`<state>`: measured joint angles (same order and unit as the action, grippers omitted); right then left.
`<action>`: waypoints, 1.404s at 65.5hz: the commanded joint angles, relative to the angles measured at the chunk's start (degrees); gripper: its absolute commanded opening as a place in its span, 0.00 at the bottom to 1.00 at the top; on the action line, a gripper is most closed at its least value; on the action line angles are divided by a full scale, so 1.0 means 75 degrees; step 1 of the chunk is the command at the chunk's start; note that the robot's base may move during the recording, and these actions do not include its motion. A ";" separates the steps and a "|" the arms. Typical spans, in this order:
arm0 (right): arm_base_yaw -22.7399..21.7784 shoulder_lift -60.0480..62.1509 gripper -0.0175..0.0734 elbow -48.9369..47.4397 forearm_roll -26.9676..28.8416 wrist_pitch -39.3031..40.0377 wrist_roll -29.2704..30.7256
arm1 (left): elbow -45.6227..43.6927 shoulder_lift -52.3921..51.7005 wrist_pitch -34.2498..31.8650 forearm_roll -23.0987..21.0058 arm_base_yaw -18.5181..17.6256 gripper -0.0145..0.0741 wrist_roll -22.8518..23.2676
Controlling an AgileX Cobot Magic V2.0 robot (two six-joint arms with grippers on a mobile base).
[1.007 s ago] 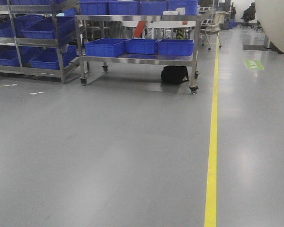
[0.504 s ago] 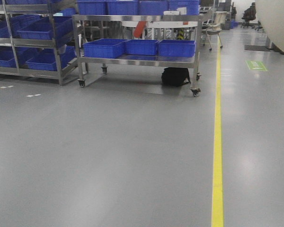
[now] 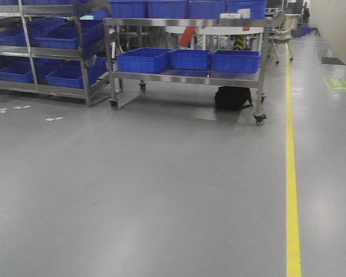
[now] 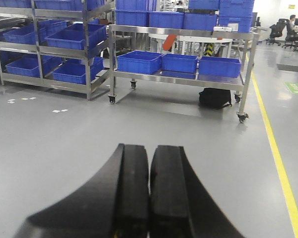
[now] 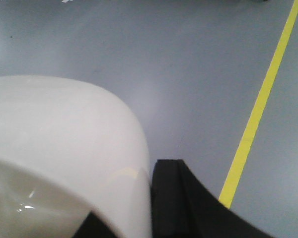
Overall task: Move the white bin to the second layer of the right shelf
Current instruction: 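Drive forward past the blue crate carts holding the bin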
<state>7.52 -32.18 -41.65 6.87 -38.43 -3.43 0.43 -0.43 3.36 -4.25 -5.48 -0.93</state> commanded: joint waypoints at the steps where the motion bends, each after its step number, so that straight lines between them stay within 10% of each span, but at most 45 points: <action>1: -0.0036 -0.0060 0.25 -0.0222 0.0062 0.0695 0.0031 | 0.0281 -0.0024 -0.0657 -0.0071 -0.0043 0.26 0.0075; 92: -0.0036 -0.0060 0.25 -0.0222 0.0062 0.0695 0.0031 | 0.0281 -0.0024 -0.0657 -0.0071 -0.0043 0.26 0.0075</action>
<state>7.52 -32.18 -41.65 6.87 -38.43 -3.43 0.43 -0.43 3.36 -4.25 -5.48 -0.93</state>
